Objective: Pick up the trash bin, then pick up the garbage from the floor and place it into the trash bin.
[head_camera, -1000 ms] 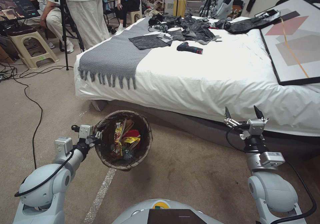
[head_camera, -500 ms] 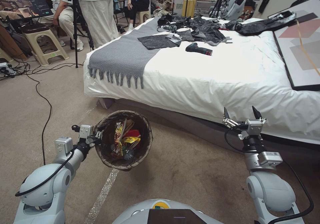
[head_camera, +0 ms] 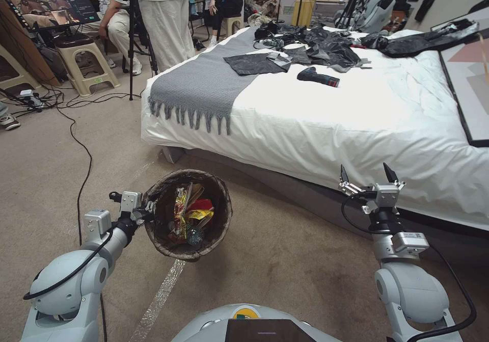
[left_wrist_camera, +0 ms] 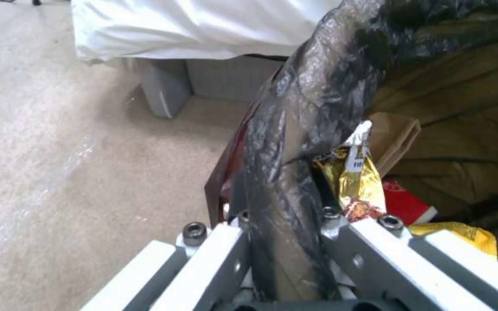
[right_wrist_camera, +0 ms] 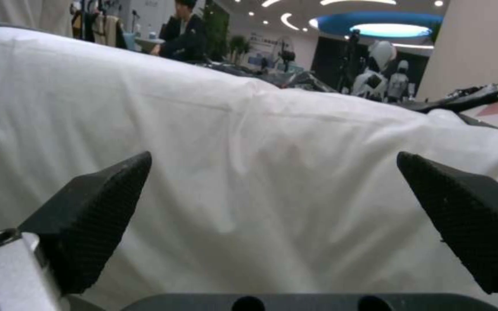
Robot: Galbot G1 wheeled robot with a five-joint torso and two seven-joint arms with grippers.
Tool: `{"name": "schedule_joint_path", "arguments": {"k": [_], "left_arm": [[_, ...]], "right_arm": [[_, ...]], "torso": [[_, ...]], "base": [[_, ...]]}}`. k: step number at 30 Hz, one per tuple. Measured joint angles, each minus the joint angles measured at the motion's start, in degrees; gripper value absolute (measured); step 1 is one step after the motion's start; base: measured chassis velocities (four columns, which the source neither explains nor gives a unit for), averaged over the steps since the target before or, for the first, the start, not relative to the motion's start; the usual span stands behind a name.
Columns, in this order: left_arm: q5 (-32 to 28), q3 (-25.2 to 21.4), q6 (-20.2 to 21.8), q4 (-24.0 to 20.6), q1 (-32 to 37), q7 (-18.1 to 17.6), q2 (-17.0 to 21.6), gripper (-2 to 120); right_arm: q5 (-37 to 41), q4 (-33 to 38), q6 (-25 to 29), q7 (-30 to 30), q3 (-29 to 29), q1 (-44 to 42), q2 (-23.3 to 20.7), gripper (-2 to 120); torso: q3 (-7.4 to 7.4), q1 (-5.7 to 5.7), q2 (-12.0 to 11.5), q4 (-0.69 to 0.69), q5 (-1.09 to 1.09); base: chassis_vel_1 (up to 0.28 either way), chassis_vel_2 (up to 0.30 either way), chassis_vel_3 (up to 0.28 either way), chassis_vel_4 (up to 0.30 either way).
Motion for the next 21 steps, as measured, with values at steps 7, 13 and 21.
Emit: {"name": "schedule_joint_path", "arguments": {"k": [7, 13, 21], "left_arm": [[0.0, 0.0, 0.0, 0.1, 0.0, 0.0, -0.2, 0], [-0.1, 0.0, 0.0, 0.1, 0.0, 0.0, -0.2, 0], [-0.5, -0.1, 0.0, 0.2, 0.0, 0.0, -0.1, 0]], "right_arm": [[-0.2, -0.1, 0.0, 0.0, -0.1, 0.0, 0.0, 100], [-0.2, -0.2, 0.0, 0.0, -0.1, 0.1, 0.0, 100], [-0.2, -0.4, -0.1, 0.1, -0.2, 0.4, 0.0, 100]], "torso": [[0.00, 0.00, 0.0, 0.00, 0.00], [0.00, 0.00, 0.0, 0.00, 0.00], [0.00, 0.00, 0.0, 0.00, 0.00]], "base": [[0.004, 0.005, 0.007, 0.005], [0.000, 0.000, 0.000, 0.000], [0.000, 0.000, 0.000, 0.000]]}}
